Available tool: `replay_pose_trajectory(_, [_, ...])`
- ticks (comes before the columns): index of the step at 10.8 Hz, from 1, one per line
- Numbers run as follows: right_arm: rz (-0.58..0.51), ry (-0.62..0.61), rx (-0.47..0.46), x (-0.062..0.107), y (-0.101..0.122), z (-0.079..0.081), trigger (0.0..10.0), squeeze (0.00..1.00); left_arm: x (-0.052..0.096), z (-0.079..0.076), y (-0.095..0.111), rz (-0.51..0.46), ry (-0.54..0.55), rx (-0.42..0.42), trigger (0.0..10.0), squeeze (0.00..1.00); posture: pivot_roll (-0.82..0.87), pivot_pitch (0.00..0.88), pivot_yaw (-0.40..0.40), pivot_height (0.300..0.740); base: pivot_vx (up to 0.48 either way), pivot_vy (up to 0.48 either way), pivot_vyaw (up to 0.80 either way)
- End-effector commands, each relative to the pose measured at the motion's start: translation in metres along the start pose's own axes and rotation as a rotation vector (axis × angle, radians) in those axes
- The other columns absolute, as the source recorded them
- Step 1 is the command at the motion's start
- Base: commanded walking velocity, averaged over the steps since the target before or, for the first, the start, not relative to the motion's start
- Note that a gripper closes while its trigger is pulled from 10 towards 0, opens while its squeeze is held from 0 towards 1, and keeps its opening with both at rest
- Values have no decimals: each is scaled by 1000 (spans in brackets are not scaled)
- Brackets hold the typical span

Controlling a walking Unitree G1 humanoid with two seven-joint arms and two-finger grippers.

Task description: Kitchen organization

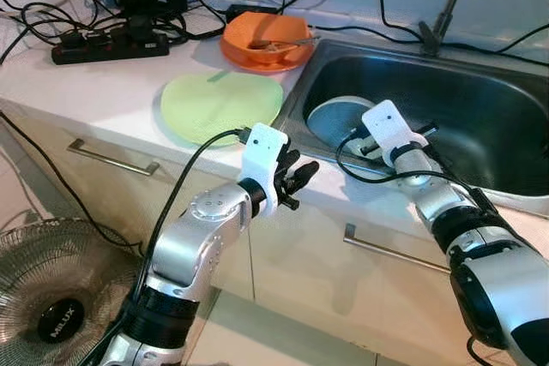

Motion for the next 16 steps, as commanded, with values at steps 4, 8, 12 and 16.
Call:
replay_pose_trajectory(4, [72, 37, -40, 3, -11, 9, 10000, 1000, 2, -3, 0, 9, -10, 0, 10000, 0, 265, 39, -20, 740, 0, 0, 0])
replay_pose_trajectory(8, [58, 29, -60, 1, -7, 6, 10000, 0, 2, -3, -1, 12, -5, 5, 10000, 0, 260, 48, -21, 740, 0, 0, 0])
replay_pose_trajectory(12, [-122, -44, -306, -8, 30, -19, 10000, 0, -1, 1, 3, -33, 25, -1, 10000, 0, 237, 56, -17, 740, 0, 0, 0])
replay_pose_trajectory(16, [-517, -94, -551, 3, 83, -63, 10000, 0, -4, 11, 17, -151, 124, -22, 10000, 0, 200, 61, -15, 740, 0, 0, 0])
Point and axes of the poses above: a point about 5 cm out from each wrist's last joint towards the gripper, its own x axis pointing back from the gripper into the wrist, its own y axis along the axis of the wrist's last joint, z = x × y, the point moved 1 cm from there along -x, pointing out of the wrist towards the gripper, and after that the axes turned 5 degrees about x, right-handed, at the moved point
